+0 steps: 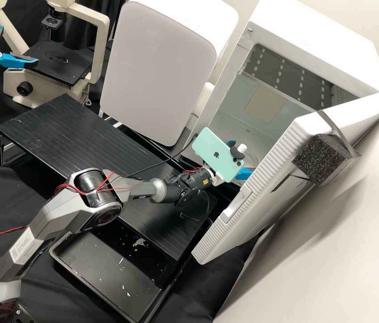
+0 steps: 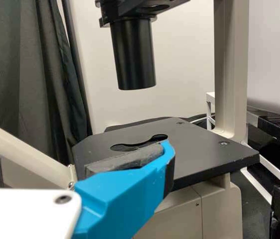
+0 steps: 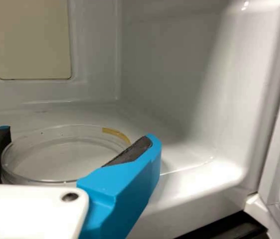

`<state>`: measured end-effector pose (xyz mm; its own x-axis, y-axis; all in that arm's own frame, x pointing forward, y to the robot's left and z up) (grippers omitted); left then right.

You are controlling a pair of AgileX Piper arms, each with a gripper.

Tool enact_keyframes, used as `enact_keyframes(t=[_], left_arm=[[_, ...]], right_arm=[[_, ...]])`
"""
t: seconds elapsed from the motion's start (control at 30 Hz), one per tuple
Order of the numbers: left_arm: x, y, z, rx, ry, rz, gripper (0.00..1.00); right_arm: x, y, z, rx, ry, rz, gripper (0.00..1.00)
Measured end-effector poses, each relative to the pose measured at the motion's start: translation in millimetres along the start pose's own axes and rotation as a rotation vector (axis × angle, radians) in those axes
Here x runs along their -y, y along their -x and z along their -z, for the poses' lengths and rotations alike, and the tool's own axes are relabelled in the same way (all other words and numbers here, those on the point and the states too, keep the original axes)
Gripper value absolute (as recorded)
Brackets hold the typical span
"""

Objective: Place the petri dish in the incubator

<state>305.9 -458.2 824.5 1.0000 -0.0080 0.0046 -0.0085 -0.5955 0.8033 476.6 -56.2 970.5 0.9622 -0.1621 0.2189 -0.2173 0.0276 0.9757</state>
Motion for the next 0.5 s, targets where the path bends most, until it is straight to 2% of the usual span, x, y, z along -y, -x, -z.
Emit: enact_keyframes(t=[0.13,0.17,0.5], left_arm=[[0.0,0.0,0.0,0.0,0.0,0.0,1.0],[0.0,0.0,0.0,0.0,0.0,0.0,1.0],[0.0,0.0,0.0,0.0,0.0,0.0,1.0]], right_arm=[[0.4,-0.1,-0.4,0.001,0.0,0.001,0.0],[0.4,-0.1,-0.4,0.001,0.0,0.001,1.0],[0.4,-0.1,-0.4,0.001,0.006,0.001,1.0]])
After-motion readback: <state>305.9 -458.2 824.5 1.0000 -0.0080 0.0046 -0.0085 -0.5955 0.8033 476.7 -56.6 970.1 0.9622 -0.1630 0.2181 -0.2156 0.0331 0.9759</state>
